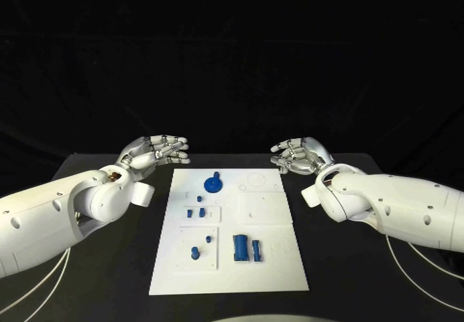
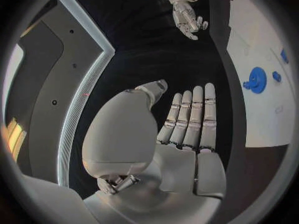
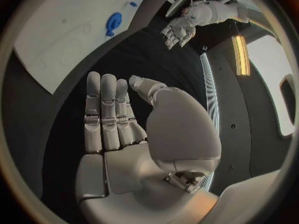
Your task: Assemble the parts on the task board
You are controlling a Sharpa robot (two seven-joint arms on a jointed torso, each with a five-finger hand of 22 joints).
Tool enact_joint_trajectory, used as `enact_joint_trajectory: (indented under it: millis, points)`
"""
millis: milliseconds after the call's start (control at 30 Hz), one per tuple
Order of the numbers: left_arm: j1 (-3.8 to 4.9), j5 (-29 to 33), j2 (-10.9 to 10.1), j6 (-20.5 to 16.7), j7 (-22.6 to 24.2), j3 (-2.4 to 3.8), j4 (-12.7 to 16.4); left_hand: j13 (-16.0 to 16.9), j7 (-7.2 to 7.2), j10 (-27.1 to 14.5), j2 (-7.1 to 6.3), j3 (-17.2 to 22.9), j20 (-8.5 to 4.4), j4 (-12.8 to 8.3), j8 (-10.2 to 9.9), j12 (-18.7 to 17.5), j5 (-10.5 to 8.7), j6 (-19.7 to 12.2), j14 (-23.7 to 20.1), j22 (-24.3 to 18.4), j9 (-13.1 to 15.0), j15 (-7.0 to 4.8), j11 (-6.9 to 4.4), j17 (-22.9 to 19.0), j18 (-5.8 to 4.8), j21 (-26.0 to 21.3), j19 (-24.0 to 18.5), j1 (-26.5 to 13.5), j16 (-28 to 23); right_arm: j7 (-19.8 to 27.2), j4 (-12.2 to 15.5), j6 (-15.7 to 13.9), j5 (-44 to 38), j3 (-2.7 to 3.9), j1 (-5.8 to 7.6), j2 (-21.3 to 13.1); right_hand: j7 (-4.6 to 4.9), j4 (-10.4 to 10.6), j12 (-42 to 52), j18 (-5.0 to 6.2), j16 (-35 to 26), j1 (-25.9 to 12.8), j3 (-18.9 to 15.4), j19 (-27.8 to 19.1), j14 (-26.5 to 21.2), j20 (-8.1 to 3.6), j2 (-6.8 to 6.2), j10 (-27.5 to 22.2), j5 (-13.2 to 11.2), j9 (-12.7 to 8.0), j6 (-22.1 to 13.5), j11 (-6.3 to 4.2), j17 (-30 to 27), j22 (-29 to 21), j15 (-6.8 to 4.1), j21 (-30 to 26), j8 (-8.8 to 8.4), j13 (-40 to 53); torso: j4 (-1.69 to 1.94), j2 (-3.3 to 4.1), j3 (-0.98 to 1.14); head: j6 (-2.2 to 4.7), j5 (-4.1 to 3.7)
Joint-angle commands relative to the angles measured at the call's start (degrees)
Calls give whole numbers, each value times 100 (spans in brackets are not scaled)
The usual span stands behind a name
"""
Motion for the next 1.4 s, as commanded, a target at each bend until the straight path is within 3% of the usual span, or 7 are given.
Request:
enact_joint_trajectory:
  millis: [33, 167, 200, 400, 433, 533, 1400]
  points:
    - [-35, 478, 178, -612, 590, 6, -258, -10, 165, 89, -88, -157, 152, -19, -121, -405, -7, -57, -7, -472, -60, 124, 64, -249, 60, -771, -18, 48, -752, 917, -477, 702, 1376, 22, 25, 239, 128, 9, -922, -28, -1032, -51, 108, -392, -469, 183, -76, -153, -12, -88, 32, 174, -438, -541, 213, -534, -116, -973, 18, -126, 24, 202, 5]
    - [-81, 568, 436, -809, 741, 9, -578, -5, 22, -78, -45, -545, 186, -88, -344, -931, -7, -190, -332, -951, -180, 259, 109, -516, -110, -1599, -241, 145, -1658, 1080, -1041, 984, 1618, 40, 33, 522, 295, -24, -1847, 14, -2241, -65, 45, -1110, -1112, 597, -46, -236, -19, -190, 101, 436, -1069, -1654, 583, -814, -271, -2206, 66, -190, 41, 370, -13]
    - [-72, 267, 391, -413, 323, 4, -524, -363, -1082, -4360, 1035, -2798, -1480, -1022, -2288, -2751, -887, -4104, -4104, -1403, -1066, -874, -1105, -1323, -973, -2989, -4069, -2308, -4128, 561, -941, 428, 941, 37, 33, 488, -849, -288, -2891, -1018, -4138, -2215, -3391, -6227, -6683, -692, 1207, -1979, -953, -2225, -4977, -416, -3473, -5943, -76, -1160, -1699, -3835, 25, -110, 20, 263, 1]
    - [-101, 287, 388, -653, 360, 3, -403, -363, -1082, -4360, 1035, -2798, -1480, -1022, -2288, -2751, -887, -4104, -4104, -1403, -1066, -874, -1105, -1323, -973, -2989, -4069, -3311, -4128, 675, -715, 264, 1181, 142, -63, 467, -849, -288, -2891, -1018, -4138, -3145, -3391, -6227, -6683, -692, 1207, -6064, -953, -2225, -4977, -416, -3473, -5943, -76, -1160, -1699, -3835, 2, -167, 63, 383, 87]
    - [-110, 294, 386, -731, 372, 2, -364, -363, -1082, -4360, 1035, -2798, -1480, -1022, -2288, -2751, -887, -4104, -4104, -1403, -1066, -874, -1105, -1323, -973, -2989, -4069, -3492, -4128, 711, -641, 211, 1259, 176, -95, 461, -849, -288, -2891, -1018, -4138, -7256, -3391, -6227, -6683, -692, 1207, -6064, -953, -2225, -4977, -416, -3473, -5943, -76, -1160, -1699, -3835, -5, -186, 76, 422, 115]
    - [-154, 324, 381, -1092, 428, 0, -183, -363, -1082, -4360, 1035, -2798, -1480, -1022, -2288, -2751, -887, -4104, -4104, -1403, -1066, -874, -1105, -1323, -973, -2989, -4069, -7953, -4128, 882, -302, -36, 1620, 332, -239, 429, -849, -288, -2891, -1018, -4138, -7256, -3391, -6227, -6683, -692, 1207, -6064, -953, -2225, -4977, -416, -3473, -5943, -76, -1160, -1699, -3835, -37, -267, 137, 594, 238]
    - [-490, 558, 340, -3889, 860, -16, 1222, -363, -1082, -4360, 1035, -2798, -1480, -1022, -2288, -2751, -887, -4104, -4104, -1403, -1066, -874, -1105, -1323, -973, -2989, -4069, -7953, -4128, 1423, 773, -817, 2764, 829, -696, 331, -849, -288, -2891, -1018, -4138, -7256, -3391, -6227, -6683, -692, 1207, -6064, -953, -2225, -4977, -416, -3473, -5943, -76, -1160, -1699, -3835, -75, -364, 209, 799, 385]
